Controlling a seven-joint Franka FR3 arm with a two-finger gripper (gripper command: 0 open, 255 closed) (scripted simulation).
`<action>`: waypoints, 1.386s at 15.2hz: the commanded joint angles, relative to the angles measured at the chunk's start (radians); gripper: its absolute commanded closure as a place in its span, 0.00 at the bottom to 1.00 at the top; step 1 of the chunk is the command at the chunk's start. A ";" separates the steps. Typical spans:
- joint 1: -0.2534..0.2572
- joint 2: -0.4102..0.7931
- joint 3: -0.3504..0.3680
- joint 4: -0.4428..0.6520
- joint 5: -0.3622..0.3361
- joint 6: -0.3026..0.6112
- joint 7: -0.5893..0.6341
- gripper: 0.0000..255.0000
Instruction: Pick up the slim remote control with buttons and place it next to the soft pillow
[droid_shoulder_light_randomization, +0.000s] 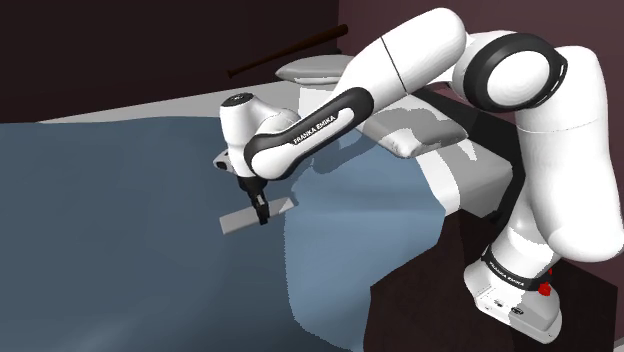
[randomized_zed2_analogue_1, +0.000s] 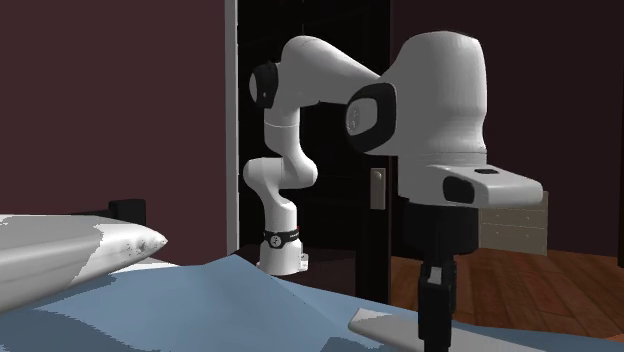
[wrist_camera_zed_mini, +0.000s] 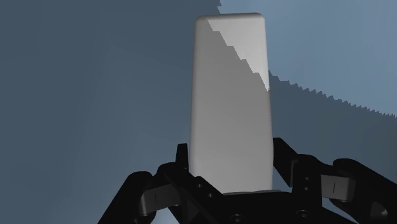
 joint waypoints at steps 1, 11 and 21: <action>0.000 -0.012 0.003 0.010 0.004 -0.021 -0.001 1.00; -0.005 -0.068 0.013 0.063 0.023 -0.129 -0.012 1.00; -0.006 -0.106 0.020 0.143 0.036 -0.245 -0.020 1.00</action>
